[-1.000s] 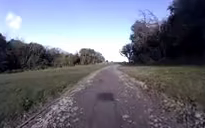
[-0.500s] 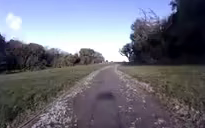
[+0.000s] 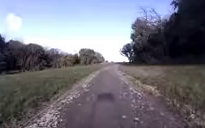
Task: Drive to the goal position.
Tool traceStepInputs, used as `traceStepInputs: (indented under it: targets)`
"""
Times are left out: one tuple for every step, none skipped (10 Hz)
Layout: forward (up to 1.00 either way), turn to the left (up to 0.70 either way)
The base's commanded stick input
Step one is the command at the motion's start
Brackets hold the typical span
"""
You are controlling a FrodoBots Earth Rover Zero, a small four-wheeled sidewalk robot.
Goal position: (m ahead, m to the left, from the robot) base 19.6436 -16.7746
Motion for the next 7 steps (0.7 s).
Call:
traceStepInputs:
  targets:
    - [0.5,0.0]
    - [0.5,0.0]
    - [0.5,0.0]
    - [0.5,0.0]
    - [0.5,0.0]
    - [0.5,0.0]
    - [0.5,0.0]
